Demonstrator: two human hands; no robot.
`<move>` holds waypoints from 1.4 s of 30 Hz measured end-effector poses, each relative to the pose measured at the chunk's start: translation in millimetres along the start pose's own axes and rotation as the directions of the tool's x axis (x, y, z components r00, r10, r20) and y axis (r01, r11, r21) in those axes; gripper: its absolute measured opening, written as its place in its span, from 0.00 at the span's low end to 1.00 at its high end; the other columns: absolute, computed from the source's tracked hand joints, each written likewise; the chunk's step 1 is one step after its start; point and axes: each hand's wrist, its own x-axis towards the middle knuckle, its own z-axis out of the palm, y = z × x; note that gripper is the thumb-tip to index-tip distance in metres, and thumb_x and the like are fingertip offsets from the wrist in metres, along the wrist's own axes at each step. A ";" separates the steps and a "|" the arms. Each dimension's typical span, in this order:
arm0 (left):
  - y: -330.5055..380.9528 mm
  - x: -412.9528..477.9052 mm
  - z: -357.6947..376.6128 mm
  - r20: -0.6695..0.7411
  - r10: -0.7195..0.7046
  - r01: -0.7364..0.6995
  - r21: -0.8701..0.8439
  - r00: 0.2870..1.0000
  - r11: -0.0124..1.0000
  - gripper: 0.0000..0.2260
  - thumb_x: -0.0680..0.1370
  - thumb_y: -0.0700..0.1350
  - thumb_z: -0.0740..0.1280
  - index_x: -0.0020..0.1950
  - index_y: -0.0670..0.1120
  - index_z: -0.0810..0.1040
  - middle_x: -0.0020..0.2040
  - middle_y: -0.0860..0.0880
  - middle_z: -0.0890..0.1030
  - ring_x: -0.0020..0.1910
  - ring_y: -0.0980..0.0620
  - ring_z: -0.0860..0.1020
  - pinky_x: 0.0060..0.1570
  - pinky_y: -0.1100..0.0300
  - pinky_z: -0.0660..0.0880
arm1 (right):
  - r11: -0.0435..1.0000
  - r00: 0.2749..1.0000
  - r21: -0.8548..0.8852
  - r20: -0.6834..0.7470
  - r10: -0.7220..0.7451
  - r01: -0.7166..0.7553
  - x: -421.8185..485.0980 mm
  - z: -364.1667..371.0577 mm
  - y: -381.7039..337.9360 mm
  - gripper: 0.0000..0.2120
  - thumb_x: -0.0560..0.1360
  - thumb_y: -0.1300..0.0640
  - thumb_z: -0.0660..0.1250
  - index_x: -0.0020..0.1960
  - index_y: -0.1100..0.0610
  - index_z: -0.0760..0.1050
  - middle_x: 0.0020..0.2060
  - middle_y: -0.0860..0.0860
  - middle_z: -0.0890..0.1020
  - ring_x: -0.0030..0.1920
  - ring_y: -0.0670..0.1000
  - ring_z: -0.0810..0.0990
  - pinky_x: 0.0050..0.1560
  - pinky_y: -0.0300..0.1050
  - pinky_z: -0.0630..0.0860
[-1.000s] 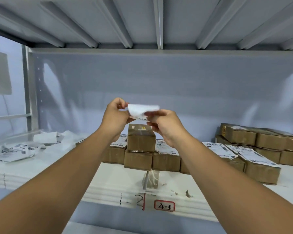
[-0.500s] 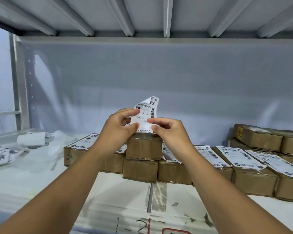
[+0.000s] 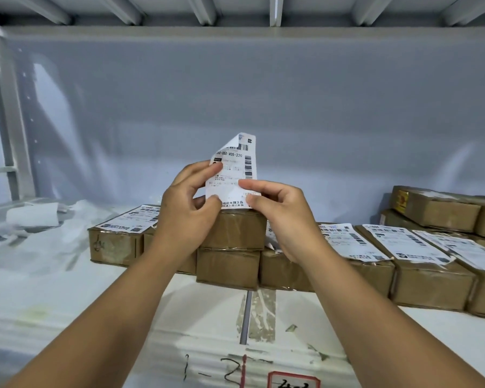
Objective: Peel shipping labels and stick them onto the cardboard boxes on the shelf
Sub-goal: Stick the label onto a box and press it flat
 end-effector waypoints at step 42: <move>-8.5 -2.2 -3.4 0.184 -0.056 -0.006 0.324 0.981 0.946 0.26 0.73 0.48 0.54 0.70 0.46 0.71 0.66 0.59 0.66 0.63 0.68 0.63 0.59 0.82 0.55 | 0.935 0.993 -0.355 -0.097 -0.068 0.029 -0.2 1.9 7.2 0.14 0.73 0.58 0.61 0.40 0.42 0.81 0.52 0.42 0.76 0.60 0.51 0.73 0.58 0.47 0.73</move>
